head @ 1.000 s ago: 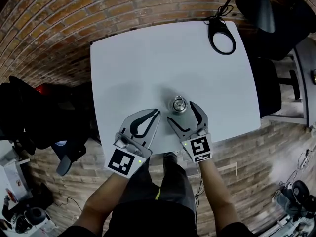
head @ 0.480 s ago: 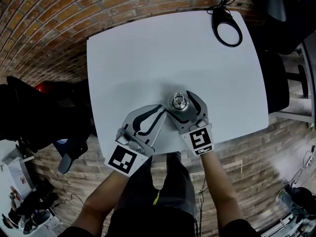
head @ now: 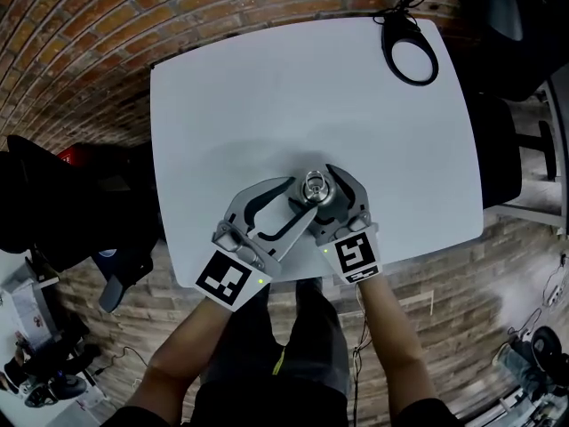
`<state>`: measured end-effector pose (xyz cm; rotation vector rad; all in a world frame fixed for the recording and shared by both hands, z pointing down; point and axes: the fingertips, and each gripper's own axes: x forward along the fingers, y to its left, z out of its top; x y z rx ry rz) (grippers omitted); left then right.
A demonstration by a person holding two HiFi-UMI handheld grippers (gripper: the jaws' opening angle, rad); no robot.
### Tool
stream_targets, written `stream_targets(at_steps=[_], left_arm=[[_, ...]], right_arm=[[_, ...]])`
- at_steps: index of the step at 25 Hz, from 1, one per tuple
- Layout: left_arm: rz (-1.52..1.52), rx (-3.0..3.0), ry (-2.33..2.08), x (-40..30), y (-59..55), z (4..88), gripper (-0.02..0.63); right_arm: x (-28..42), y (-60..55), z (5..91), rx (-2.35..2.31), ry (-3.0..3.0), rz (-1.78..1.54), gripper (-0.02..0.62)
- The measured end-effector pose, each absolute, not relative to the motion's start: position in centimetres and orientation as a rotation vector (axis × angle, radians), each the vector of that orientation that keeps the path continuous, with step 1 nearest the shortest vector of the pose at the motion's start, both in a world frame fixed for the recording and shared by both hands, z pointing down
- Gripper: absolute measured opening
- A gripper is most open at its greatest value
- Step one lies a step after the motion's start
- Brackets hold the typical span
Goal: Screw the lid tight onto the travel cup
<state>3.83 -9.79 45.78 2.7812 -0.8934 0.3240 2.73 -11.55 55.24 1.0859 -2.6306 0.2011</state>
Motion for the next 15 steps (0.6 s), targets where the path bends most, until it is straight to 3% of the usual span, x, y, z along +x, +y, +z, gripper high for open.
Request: stream_targets(at_steps=[7, 15], left_arm=[[0.409, 2.831, -0.844, 6.0, -10.3, 47.1, 0.249], [0.409, 2.874, -0.806, 6.9, -10.6, 47.3, 0.235]], right_arm=[[2.6, -11.5, 55.3, 1.092, -2.608, 0.23, 0.368], [2.7, -11.5, 55.3, 1.087, -2.617, 0.224, 0.368]])
